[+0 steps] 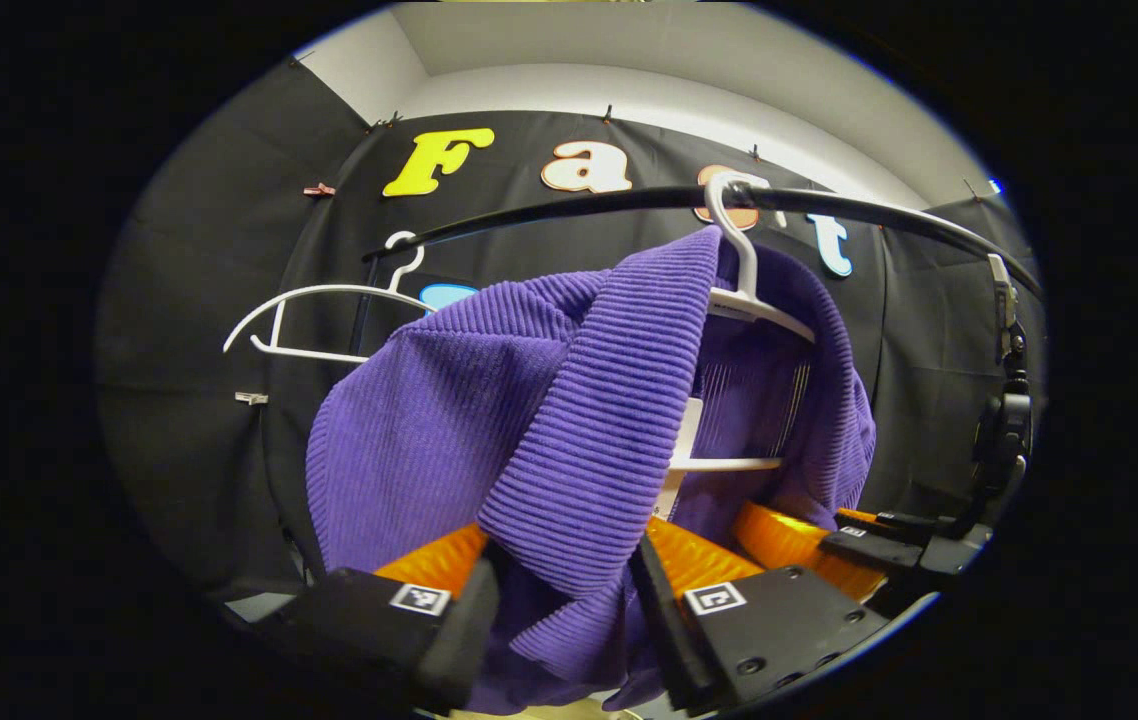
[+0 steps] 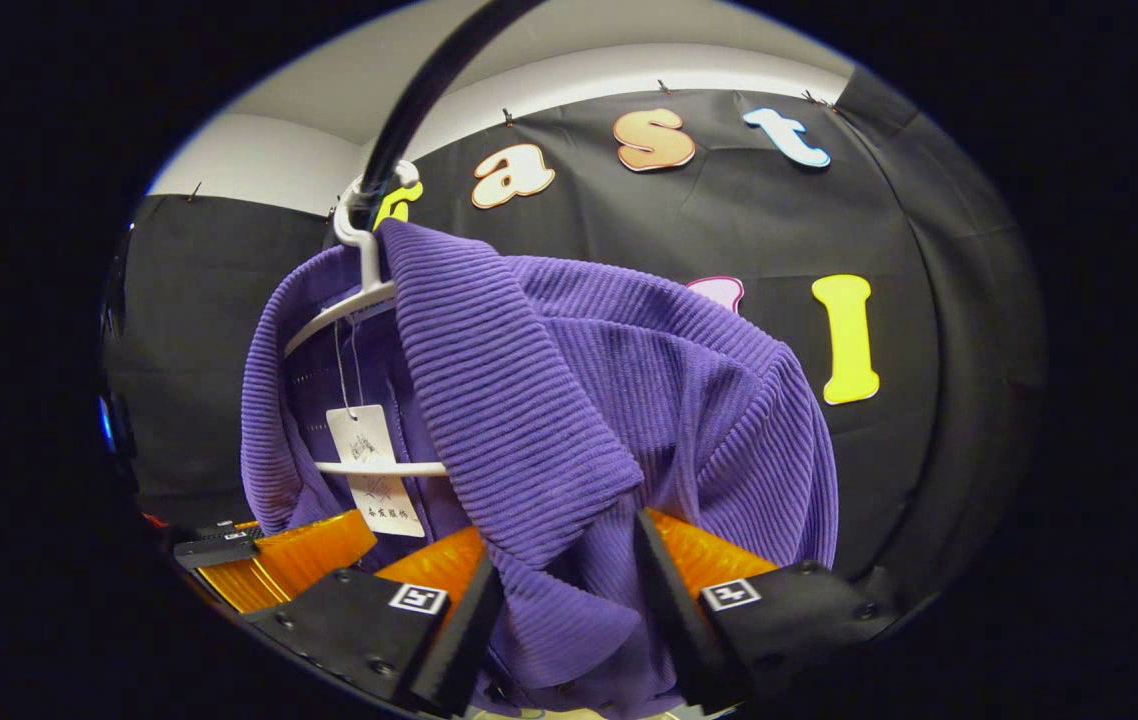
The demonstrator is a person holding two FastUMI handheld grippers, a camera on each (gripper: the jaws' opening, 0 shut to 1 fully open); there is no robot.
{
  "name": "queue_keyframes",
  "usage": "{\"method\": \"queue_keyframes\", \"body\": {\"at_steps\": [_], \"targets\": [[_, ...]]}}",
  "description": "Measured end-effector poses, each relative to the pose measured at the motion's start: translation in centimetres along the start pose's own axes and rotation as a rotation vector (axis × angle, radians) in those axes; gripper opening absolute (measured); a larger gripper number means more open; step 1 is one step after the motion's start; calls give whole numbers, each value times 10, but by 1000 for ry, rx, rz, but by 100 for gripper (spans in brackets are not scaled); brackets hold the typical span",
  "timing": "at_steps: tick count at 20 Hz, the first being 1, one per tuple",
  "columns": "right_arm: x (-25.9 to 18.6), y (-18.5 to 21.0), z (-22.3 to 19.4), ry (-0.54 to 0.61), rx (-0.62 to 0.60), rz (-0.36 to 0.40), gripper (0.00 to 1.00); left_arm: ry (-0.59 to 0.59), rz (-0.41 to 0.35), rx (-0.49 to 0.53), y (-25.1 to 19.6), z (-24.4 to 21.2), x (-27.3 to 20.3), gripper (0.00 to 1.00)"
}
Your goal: Grasp the clothes on the hanger with both hands and then place them into the laundry hamper below.
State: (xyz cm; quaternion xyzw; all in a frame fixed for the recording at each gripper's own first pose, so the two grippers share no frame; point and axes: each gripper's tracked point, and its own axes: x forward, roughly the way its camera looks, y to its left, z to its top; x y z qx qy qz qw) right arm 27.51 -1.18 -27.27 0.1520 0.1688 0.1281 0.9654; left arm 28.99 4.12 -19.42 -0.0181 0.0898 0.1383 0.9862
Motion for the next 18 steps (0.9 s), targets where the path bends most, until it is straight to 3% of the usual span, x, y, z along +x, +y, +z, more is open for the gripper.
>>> {"method": "queue_keyframes", "body": {"at_steps": [2, 3, 4, 7, 12, 15, 18], "targets": [[6, -14, 2, -3, 20, -10, 45, -1, 34, 3, 7, 1, 5, 35], [7, -11, 3, -1, 33, 23, 30, 3, 25, -11, 5, 4, 4, 17], [8, -8, 0, 21, 32, 68, 16, 14, 10, -21, 4, 2, 9, 11], [8, -2, 1, 43, 28, 171, 17, 53, 0, -24, 8, 4, 8, 8], [-1, 4, 5, 83, 123, 318, 16, 160, -116, -51, 9, 14, -19, 8], [-13, 11, 14, 74, 101, 387, 16, 108, -112, -111, 23, 42, -37, 8], [-29, 26, 23, 55, 170, 465, 16, 22, -54, -160, 50, 76, -44, 7]]}}
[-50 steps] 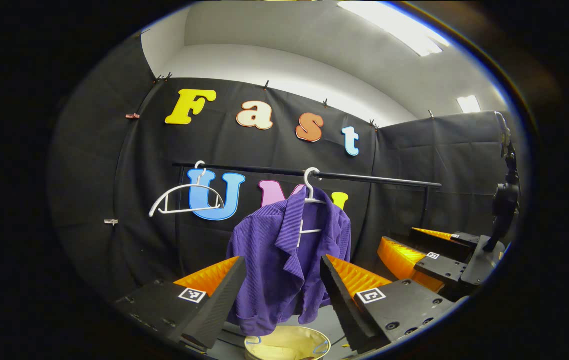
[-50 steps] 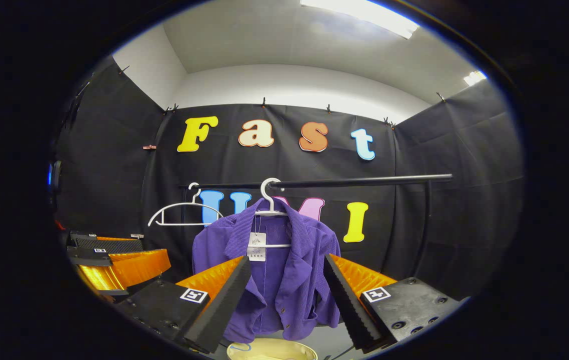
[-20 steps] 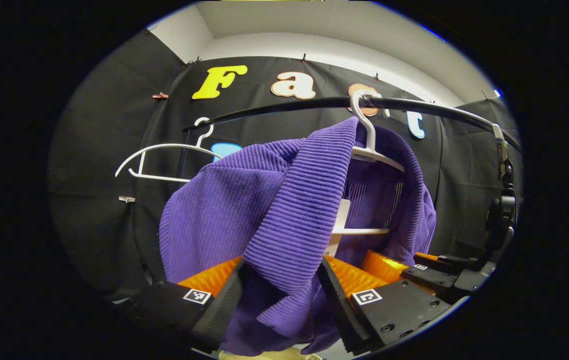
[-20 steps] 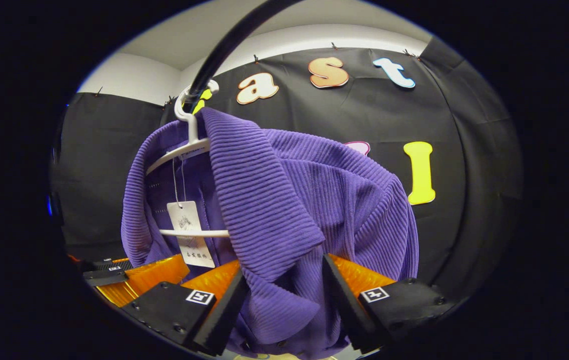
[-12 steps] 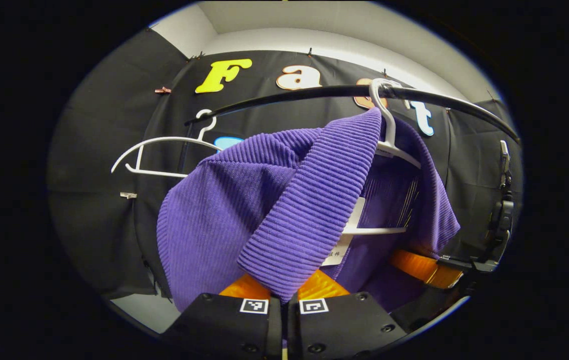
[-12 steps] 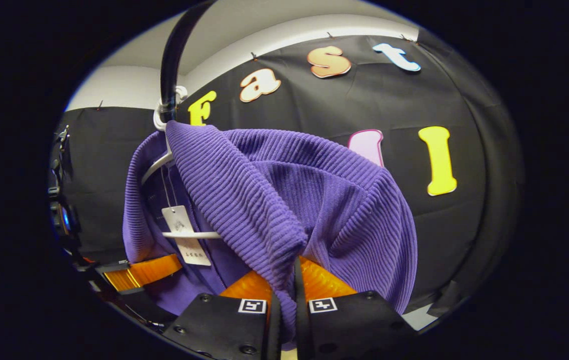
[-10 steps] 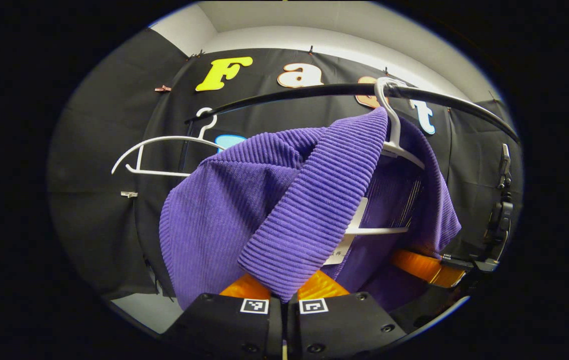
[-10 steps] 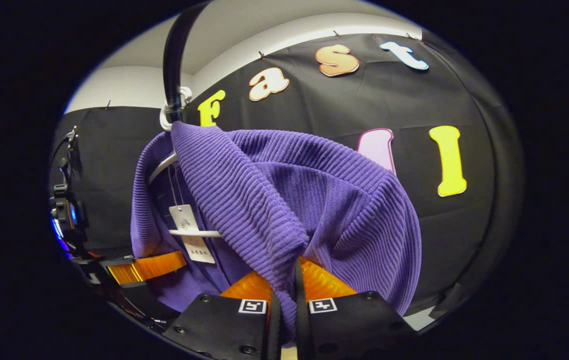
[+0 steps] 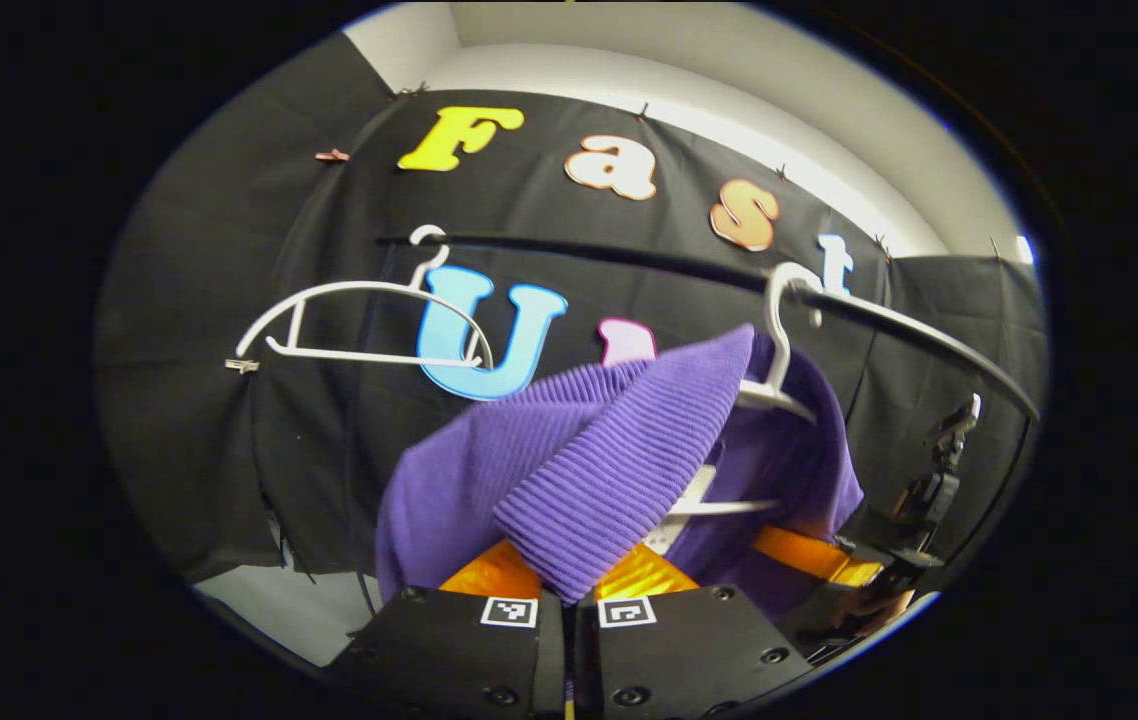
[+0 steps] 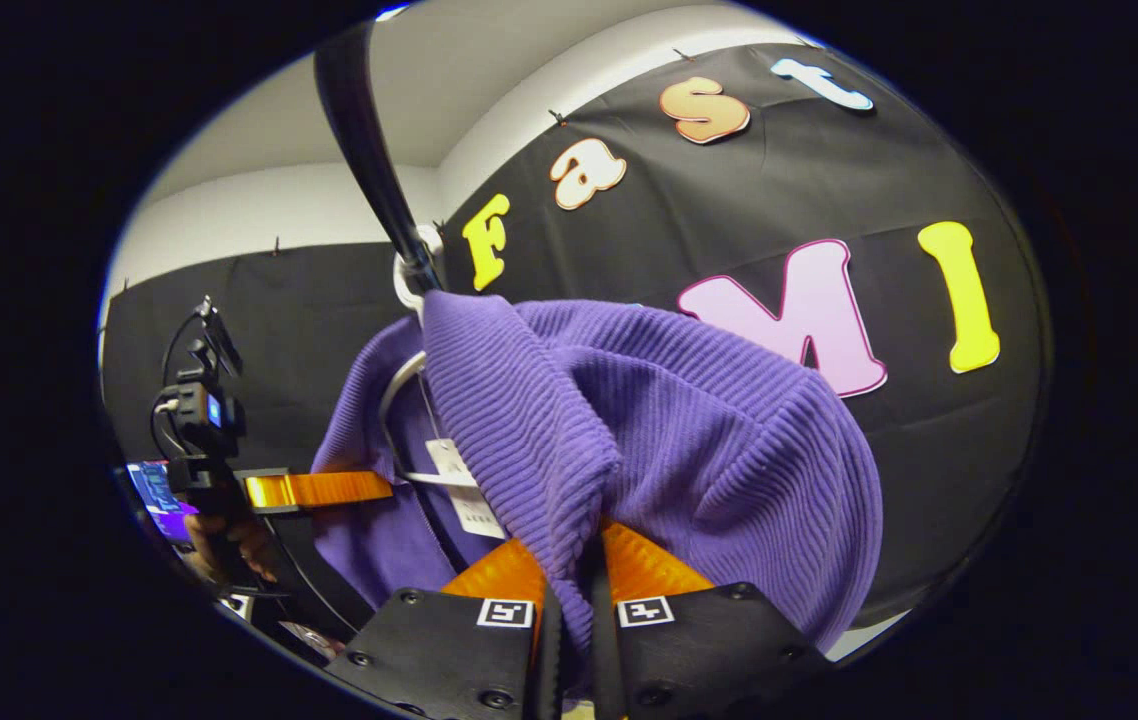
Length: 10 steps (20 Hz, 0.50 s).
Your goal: Grasp the clothes on the hanger with both hands and then place them into the laundry hamper below.
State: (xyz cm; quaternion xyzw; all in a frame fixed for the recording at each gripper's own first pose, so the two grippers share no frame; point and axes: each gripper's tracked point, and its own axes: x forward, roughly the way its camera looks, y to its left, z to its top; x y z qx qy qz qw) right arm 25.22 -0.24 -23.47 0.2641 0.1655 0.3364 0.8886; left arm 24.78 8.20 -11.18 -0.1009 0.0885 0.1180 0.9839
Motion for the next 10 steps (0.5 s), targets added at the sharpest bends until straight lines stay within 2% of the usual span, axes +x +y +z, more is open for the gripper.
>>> {"method": "queue_keyframes", "body": {"at_steps": [5, 10], "targets": [[-2, 2, -7, 2, 167, 71, 16, -104, 79, 43, 24, 38, 1, 8], [0, 35, 15, -17, 199, 169, 16, -202, 156, 152, 42, 81, 8, 8]]}}
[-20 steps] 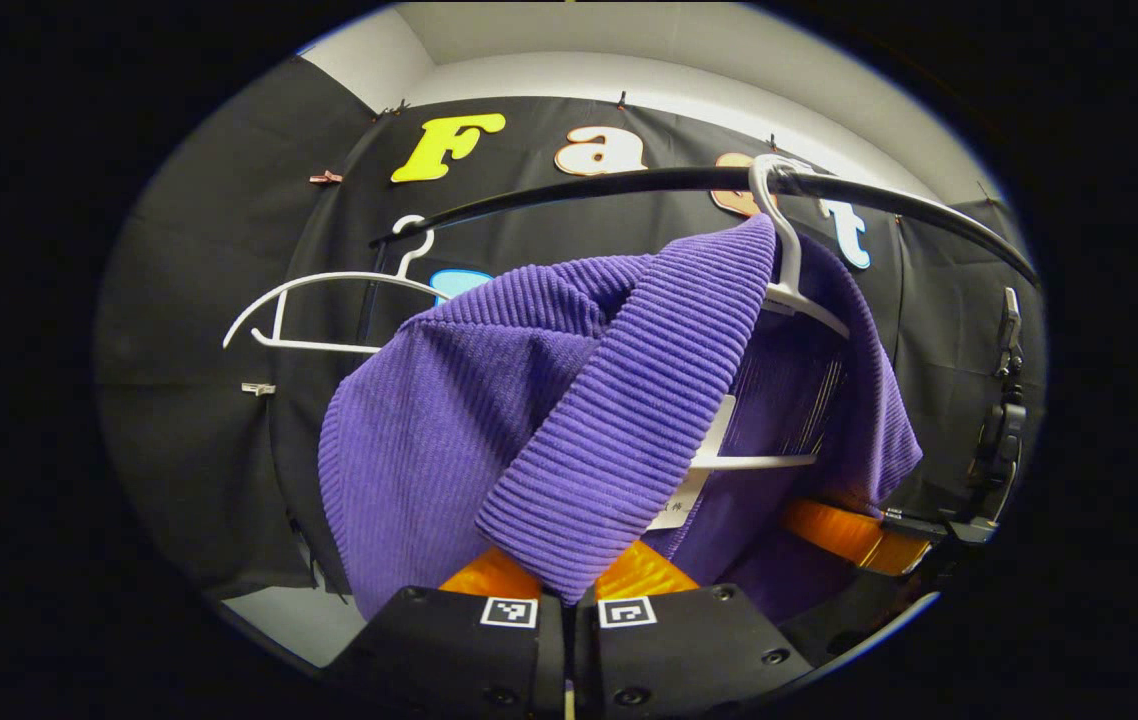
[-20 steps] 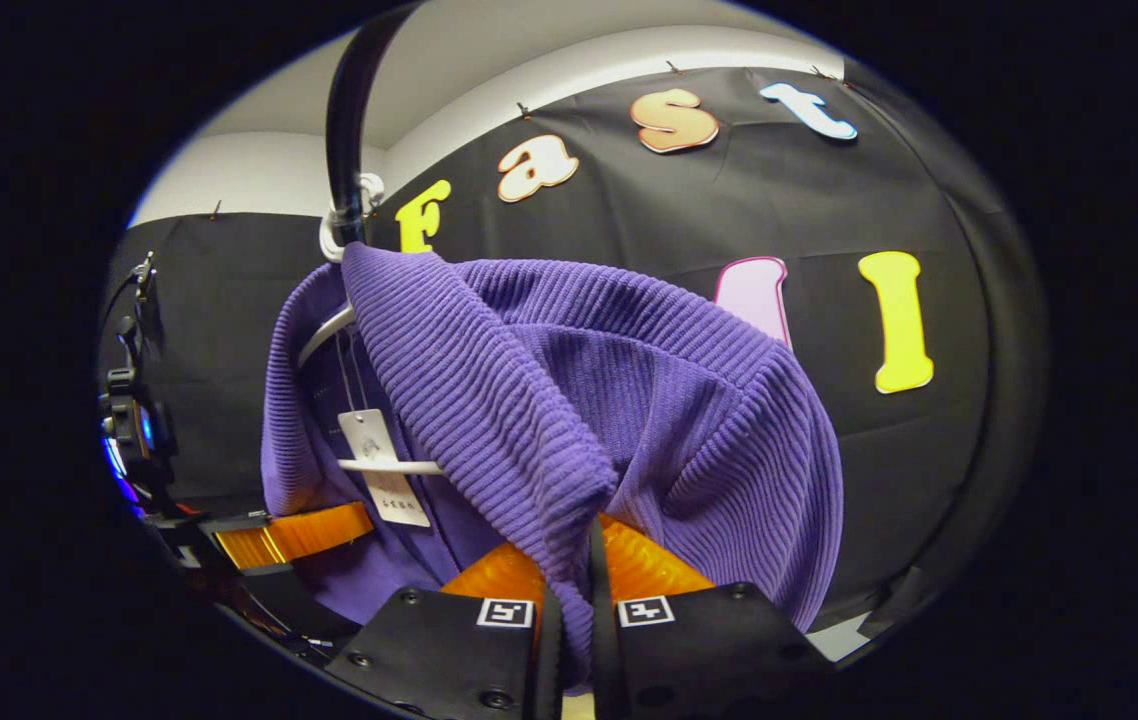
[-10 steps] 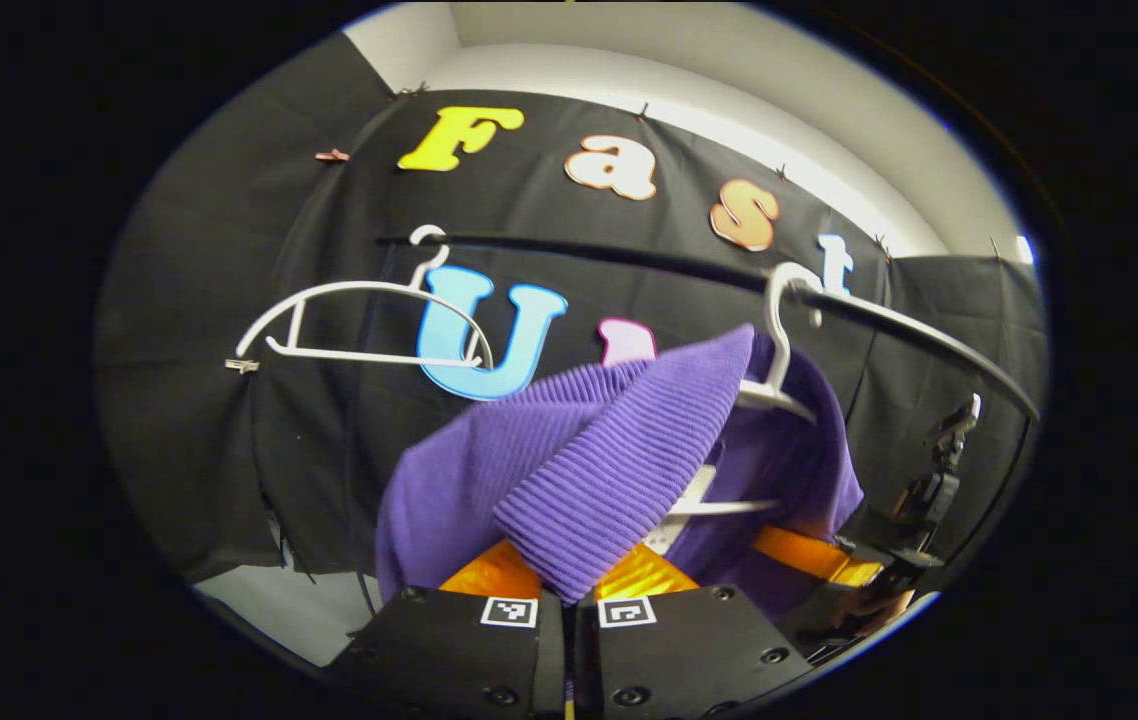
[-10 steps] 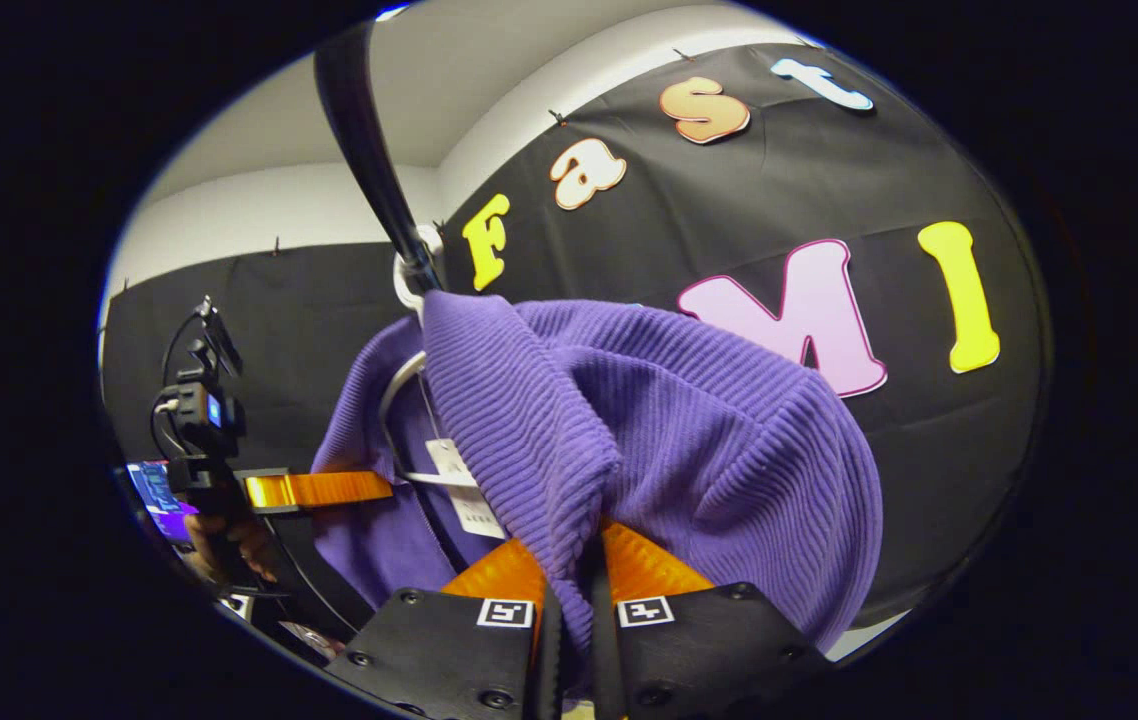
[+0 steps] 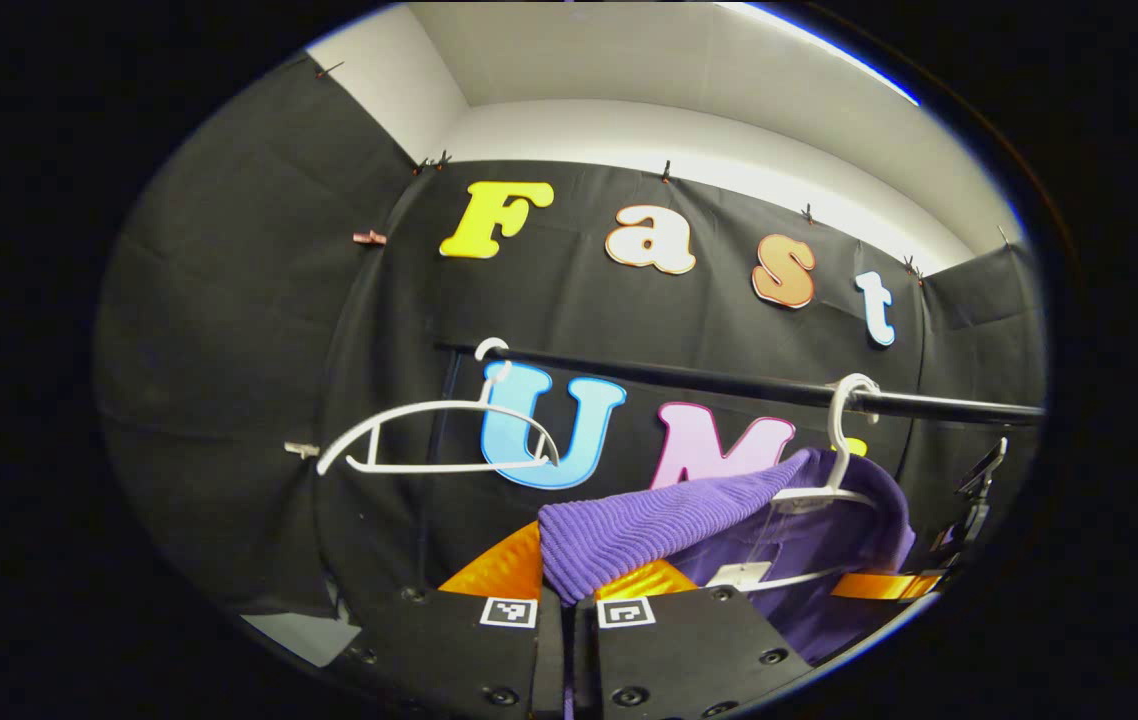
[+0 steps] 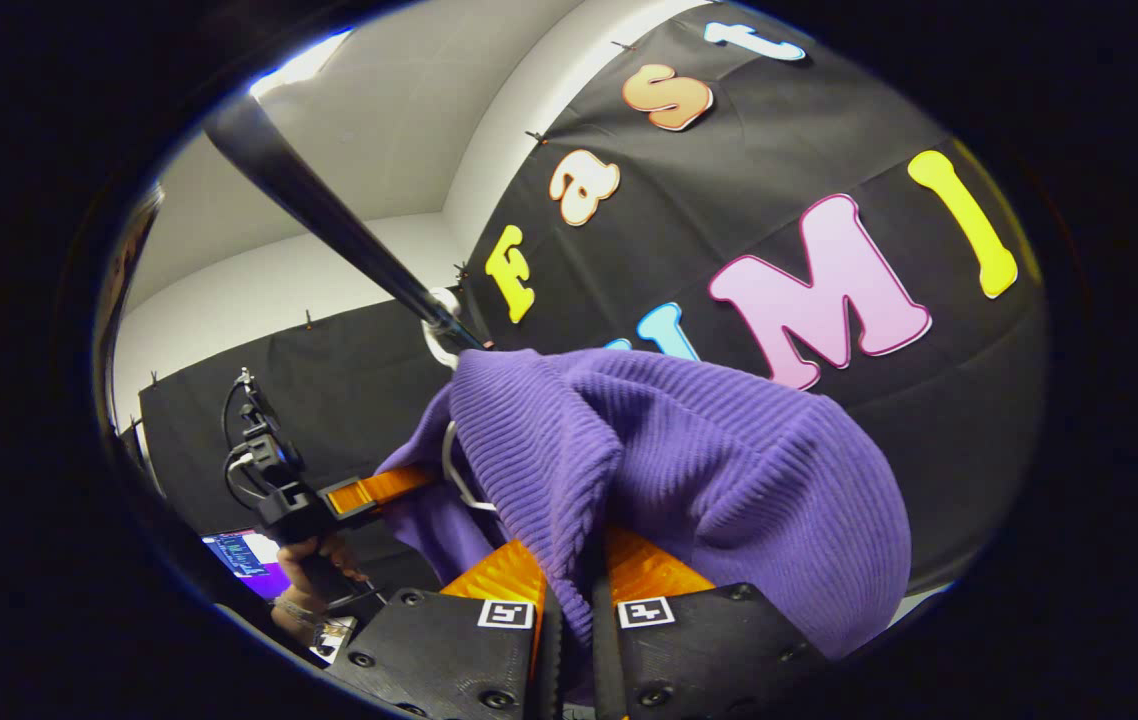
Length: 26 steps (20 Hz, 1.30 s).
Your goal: Grasp the clothes on the hanger with both hands and then place them into the laundry hamper below.
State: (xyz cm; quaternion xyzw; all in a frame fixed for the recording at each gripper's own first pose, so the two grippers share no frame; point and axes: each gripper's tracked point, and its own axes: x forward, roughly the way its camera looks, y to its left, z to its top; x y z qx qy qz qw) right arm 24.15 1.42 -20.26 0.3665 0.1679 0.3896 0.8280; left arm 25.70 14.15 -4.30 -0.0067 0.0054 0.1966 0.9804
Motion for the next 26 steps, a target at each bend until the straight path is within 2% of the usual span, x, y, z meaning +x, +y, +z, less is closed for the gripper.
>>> {"method": "queue_keyframes", "body": {"at_steps": [4, 9, 13, 18, 24, 26], "targets": [[10, 18, 4, 7, 35, 82, 16, -56, 56, 67, 25, 23, 19, 8], [14, 30, 20, -30, 89, 143, 16, 22, 53, 110, 44, -1, 56, 6], [17, 33, 36, -77, 147, 182, 16, 77, 42, 34, 49, -32, 59, 8], [10, 38, 58, -138, 225, 235, 16, 122, -52, -60, 46, -53, 48, 8], [12, 38, 64, -145, 219, 239, 16, 172, -65, -61, 44, -87, 24, 7], [9, 38, 72, -167, 231, 248, 16, 211, -95, -85, 35, -102, 24, 8]]}}
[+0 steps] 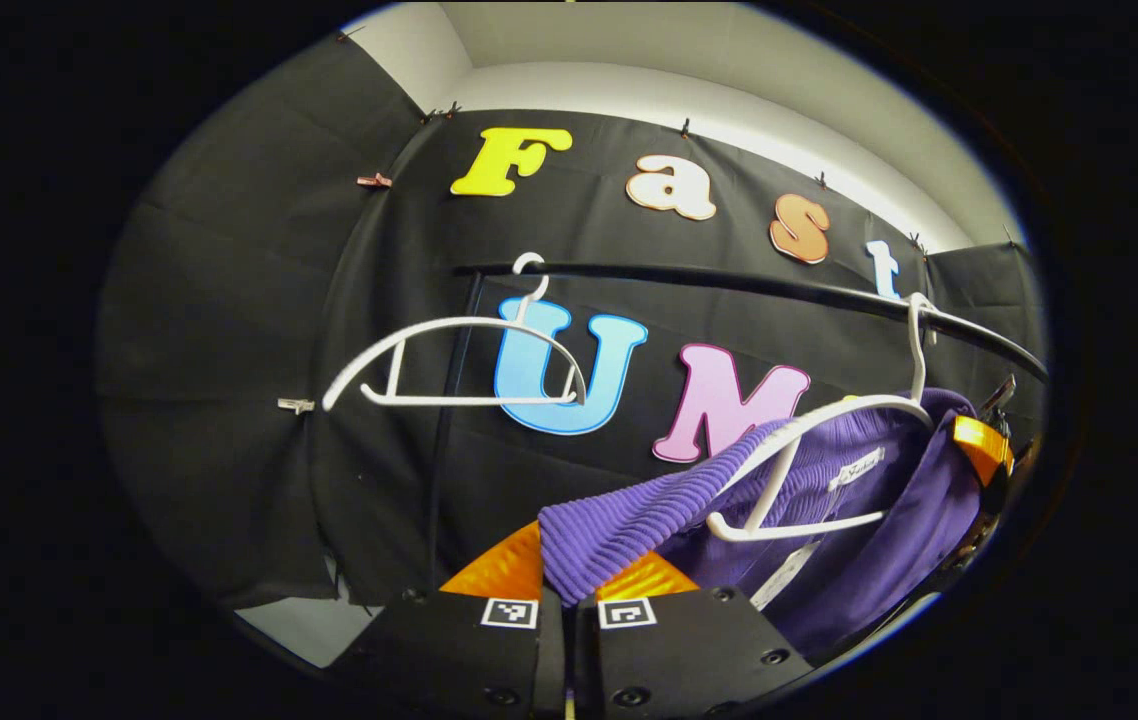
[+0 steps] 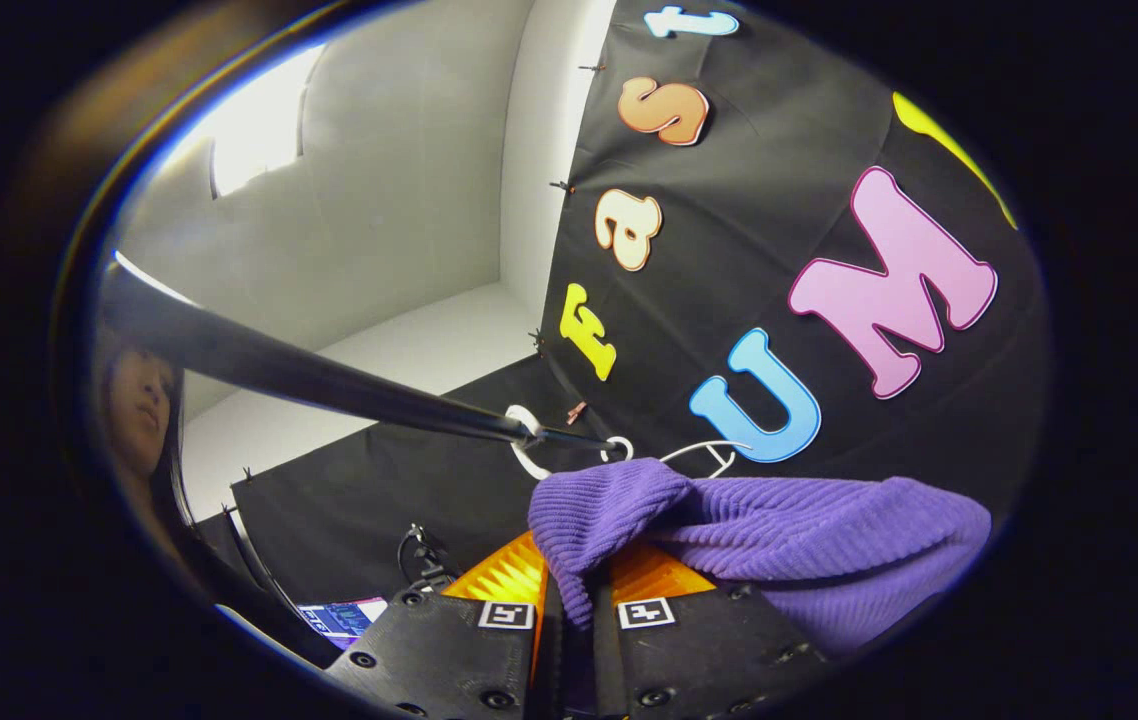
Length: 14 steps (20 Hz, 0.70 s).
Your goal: Grasp the clothes on the hanger with both hands and then place them into the laundry hamper below.
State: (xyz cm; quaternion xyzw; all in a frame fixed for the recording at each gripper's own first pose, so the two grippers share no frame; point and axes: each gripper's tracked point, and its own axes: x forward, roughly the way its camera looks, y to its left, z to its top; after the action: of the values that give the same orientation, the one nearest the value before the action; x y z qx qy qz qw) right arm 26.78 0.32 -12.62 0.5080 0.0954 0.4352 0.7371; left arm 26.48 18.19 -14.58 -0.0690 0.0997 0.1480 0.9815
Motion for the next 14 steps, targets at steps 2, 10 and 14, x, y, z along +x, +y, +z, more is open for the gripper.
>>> {"method": "queue_keyframes", "body": {"at_steps": [2, 10, 14], "targets": [[-2, 2, 1, 1, -10, 3, 16, 44, -64, -85, -2, -2, 12, 8], [3, 3, -8, 39, -44, 3, 16, 163, -132, -117, 1, -22, 36, 8], [-5, -7, 8, -26, 18, -7, 16, 170, -87, -77, -22, -53, 24, 8]]}}
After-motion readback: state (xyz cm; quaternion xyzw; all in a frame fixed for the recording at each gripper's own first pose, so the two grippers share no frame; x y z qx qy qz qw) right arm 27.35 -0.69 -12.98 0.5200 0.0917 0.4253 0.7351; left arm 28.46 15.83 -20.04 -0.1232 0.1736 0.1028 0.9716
